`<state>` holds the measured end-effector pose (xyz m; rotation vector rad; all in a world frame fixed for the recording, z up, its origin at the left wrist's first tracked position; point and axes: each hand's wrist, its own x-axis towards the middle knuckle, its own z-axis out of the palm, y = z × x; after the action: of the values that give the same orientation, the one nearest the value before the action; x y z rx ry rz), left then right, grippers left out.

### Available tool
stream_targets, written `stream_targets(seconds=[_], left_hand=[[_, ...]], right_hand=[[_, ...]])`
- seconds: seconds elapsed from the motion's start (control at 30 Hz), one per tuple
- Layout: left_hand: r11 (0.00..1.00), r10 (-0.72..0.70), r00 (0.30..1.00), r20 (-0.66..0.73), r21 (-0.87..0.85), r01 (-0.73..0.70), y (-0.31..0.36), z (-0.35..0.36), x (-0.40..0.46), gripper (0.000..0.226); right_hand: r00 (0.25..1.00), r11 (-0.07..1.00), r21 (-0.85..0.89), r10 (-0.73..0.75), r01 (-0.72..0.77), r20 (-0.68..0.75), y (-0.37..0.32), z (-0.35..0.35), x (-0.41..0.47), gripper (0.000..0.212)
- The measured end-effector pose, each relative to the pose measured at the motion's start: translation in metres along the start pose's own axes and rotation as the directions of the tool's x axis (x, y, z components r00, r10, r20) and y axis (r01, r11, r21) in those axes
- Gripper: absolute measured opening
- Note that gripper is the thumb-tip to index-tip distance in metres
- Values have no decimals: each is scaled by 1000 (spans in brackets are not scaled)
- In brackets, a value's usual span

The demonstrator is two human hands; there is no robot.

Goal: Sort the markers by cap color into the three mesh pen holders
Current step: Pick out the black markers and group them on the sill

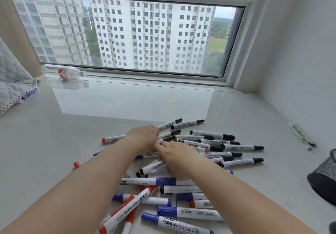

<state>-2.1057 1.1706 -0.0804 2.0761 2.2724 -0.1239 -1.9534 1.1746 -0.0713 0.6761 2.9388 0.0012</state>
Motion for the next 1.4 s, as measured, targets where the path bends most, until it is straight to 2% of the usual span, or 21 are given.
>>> stream_targets(seconds=[0.1,0.2,0.33,0.4,0.5,0.57,0.77,0.9,1.1,1.17,1.27,1.4], left_hand=[[999,-21,1000,-19,35,22,8,2,2,32],[998,-58,995,-81,0,58,13,6,4,24],[996,-75,965,-250,-59,62,10,8,4,3],[988,-116,940,-320,-136,75,11,7,5,7],[962,-203,928,-312,-238,130,18,-1,14,16],[961,-211,934,-288,-237,144,25,-7,24,19],[964,-143,952,-271,-256,72,55,-6,56,23],[988,-83,965,-247,-145,48,69,1,73,22],[989,-131,968,-215,-94,113,83,-2,97,19],[973,-186,957,-222,-175,149,83,-5,99,18],[916,-279,932,-231,-356,186,77,-19,91,19],[814,-346,916,-201,-551,186,69,-43,54,21]], right_hand=[[995,999,-22,-26,24,-97,5,-2,-6,30],[984,1000,18,-1,4,-176,19,-6,-21,23],[934,970,145,229,-195,-274,53,-8,-48,11],[866,927,157,373,-339,-333,77,-10,-59,11],[767,822,246,568,-513,-298,112,-11,-74,19],[741,772,298,629,-561,-236,131,-7,-81,19],[777,778,349,603,-522,-182,157,3,-70,16],[835,833,223,539,-507,-116,160,13,-50,12],[852,850,155,518,-503,-77,173,18,-35,8],[842,859,111,513,-500,-169,176,14,-36,8],[767,839,160,540,-519,-345,174,-3,-45,16],[688,781,356,623,-514,-372,151,-29,-54,22]])
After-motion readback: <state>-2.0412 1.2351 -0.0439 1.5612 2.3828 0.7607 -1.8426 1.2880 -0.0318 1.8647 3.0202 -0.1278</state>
